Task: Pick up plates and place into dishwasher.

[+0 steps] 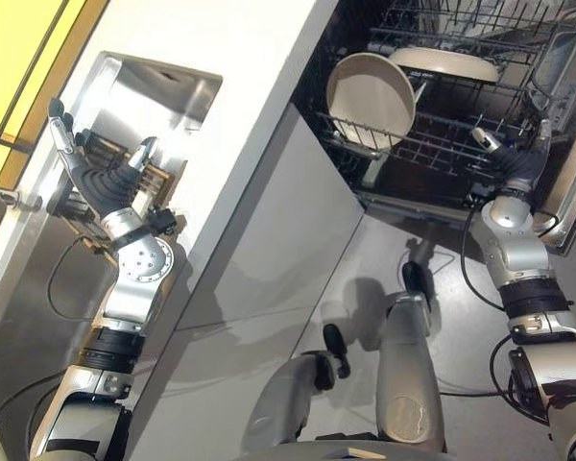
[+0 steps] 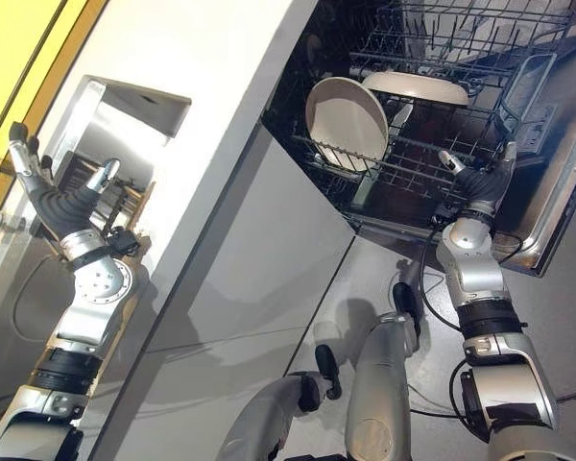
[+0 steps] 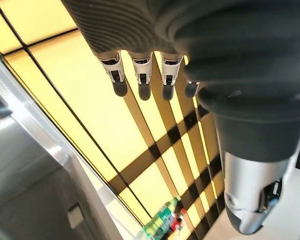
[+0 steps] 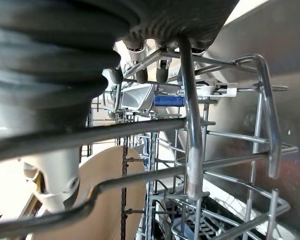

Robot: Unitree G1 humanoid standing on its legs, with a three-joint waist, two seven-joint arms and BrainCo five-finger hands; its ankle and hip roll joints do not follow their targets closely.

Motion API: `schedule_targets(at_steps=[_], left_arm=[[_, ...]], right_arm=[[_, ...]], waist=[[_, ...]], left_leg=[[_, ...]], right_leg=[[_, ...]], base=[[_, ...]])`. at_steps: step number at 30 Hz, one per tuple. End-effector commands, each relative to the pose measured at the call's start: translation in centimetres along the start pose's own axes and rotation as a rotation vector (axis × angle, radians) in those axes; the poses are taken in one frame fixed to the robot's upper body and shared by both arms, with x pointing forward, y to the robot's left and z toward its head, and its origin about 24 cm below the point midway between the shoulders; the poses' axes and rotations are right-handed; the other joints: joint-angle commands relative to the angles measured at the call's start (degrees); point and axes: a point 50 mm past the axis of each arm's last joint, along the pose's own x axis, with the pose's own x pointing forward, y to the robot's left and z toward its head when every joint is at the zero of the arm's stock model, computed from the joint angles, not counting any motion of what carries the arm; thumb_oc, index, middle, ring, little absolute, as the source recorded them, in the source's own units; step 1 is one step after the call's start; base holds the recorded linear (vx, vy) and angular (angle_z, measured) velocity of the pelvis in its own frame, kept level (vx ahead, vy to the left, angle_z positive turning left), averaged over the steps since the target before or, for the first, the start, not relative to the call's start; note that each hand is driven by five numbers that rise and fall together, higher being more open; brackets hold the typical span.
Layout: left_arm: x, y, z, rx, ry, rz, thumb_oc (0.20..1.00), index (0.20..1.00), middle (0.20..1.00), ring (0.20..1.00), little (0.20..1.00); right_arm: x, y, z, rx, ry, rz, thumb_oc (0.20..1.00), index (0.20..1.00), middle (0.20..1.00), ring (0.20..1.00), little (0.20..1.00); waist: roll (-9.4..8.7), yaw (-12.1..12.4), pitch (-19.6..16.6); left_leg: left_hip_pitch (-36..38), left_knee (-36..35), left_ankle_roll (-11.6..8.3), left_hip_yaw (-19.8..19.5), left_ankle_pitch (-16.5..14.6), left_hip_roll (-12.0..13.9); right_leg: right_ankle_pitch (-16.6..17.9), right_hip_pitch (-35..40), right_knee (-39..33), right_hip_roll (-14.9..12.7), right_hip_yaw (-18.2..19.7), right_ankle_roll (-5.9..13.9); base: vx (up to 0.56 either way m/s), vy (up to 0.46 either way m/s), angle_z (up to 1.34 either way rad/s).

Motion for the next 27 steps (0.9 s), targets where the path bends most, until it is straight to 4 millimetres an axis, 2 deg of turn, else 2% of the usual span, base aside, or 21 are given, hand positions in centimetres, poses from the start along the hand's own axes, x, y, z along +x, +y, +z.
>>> schedule_targets(at_steps=[1, 11, 18, 27], left_arm=[[-1.1, 0.5, -0.3, -0.017, 0.028, 0.025, 1.000, 1.000, 1.000, 1.000, 1.000], [-1.3, 1.3, -0.3, -0.006, 0.032, 0.026, 1.000, 1.000, 1.000, 1.000, 1.000], [-1.6, 1.8, -0.6, -0.008, 0.051, 0.014, 1.000, 1.000, 1.000, 1.000, 1.000], [-1.6, 2.3, -0.6, 0.006, 0.051, -0.001, 1.000, 1.000, 1.000, 1.000, 1.000]], right_arm=[[-0.6, 7.8, 9.6, 0.135, -0.296, 0.319, 1.000, 1.000, 1.000, 1.000, 1.000], [-0.1, 8.7, 11.8, 0.158, -0.348, 0.335, 1.000, 1.000, 1.000, 1.000, 1.000], [0.4, 9.0, 12.6, 0.153, -0.362, 0.341, 1.000, 1.000, 1.000, 1.000, 1.000], [1.1, 8.8, 12.7, 0.156, -0.348, 0.339, 1.000, 1.000, 1.000, 1.000, 1.000]], waist=[[4.53, 4.61, 4.13], [4.85, 8.20, 4.47], [5.24, 10.03, 3.91], [4.88, 12.01, 3.05]], left_leg=[[-4.83, 9.49, -1.22, -0.06, -5.14, -2.49], [-6.85, 10.67, -0.71, -0.65, -4.99, -3.79], [-6.76, 10.77, -0.58, -1.10, -5.08, -4.62], [-6.54, 11.00, -0.38, -1.35, -5.16, -5.01]], right_leg=[[0.79, 5.02, -6.46, -8.30, 4.37, 1.31], [2.16, 3.65, -5.82, -9.82, 2.62, 1.06], [3.13, 4.18, -6.43, -11.22, 1.66, 1.24], [3.95, 5.56, -7.15, -12.97, -0.27, 1.33]], base=[[0.02, 0.049, 0.28], [0.01, 0.022, 0.13], [0.04, 0.029, 0.13], [0.03, 0.007, 0.17]])
